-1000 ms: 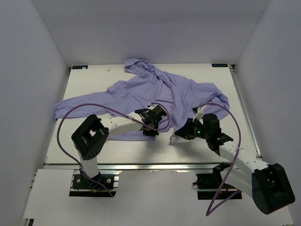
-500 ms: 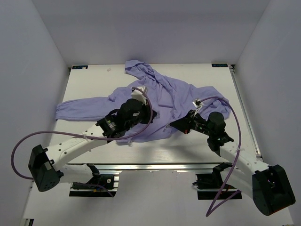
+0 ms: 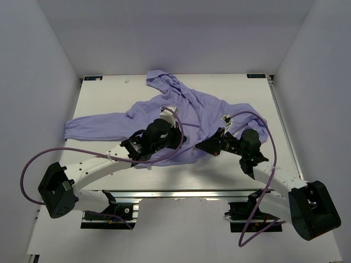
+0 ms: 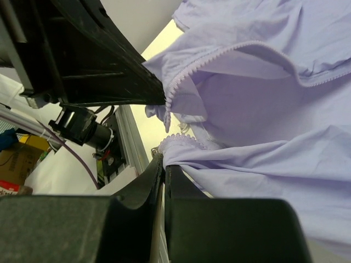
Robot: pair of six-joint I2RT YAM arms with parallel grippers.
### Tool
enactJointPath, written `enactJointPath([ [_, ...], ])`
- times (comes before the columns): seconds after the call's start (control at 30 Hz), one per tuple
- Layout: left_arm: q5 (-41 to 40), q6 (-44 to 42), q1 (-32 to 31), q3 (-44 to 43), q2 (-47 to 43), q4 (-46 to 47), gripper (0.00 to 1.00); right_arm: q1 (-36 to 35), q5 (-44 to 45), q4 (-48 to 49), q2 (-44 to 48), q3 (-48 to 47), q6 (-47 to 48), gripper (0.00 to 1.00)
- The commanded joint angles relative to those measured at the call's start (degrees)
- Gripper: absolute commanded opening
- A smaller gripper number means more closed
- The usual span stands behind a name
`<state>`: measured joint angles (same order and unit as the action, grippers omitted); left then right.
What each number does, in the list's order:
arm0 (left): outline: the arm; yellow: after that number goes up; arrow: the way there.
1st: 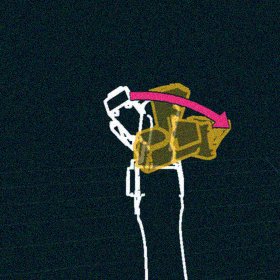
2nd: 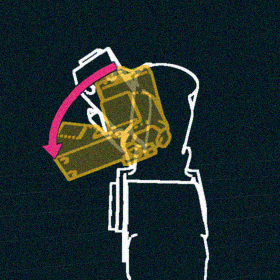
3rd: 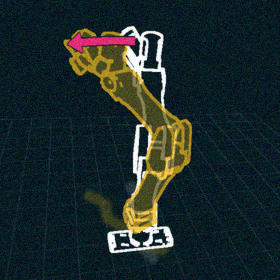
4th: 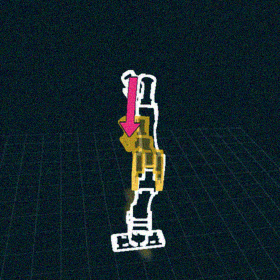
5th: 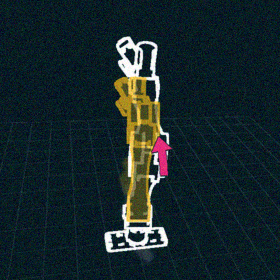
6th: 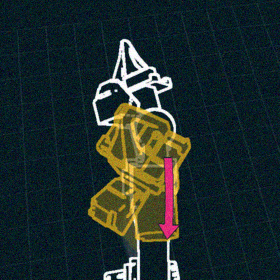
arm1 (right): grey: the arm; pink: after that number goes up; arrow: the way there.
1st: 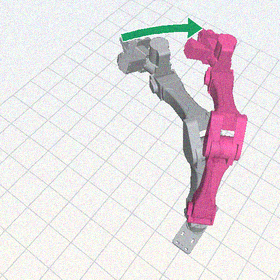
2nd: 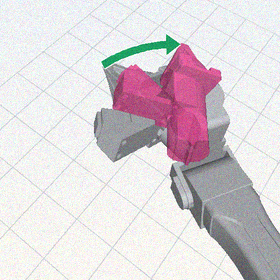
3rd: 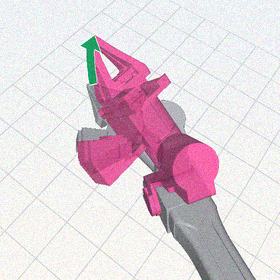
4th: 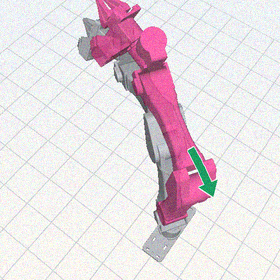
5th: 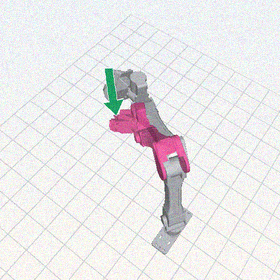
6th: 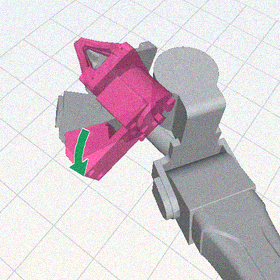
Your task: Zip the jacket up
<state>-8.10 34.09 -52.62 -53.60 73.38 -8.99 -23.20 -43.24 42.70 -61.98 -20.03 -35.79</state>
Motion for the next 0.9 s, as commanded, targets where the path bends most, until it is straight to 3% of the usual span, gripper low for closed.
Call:
enactJointPath([
  [0.0, 1.6, 0.2, -0.1, 1.0, -2.3, 2.8, 0.0, 0.3, -2.0, 5.0, -0.7, -0.6, 0.2, 0.0],
  [0.37, 3.1, 1.1, -0.1, 0.4, -1.4, 2.5, 0.0, -0.4, 2.5, 2.2, -1.9, -1.2, 2.2, 0.0],
  [0.87, 3.4, 3.9, -0.1, -0.9, 0.8, 1.9, 0.0, -1.2, 3.7, 5.9, -1.8, 0.1, 0.5, 0.0],
])
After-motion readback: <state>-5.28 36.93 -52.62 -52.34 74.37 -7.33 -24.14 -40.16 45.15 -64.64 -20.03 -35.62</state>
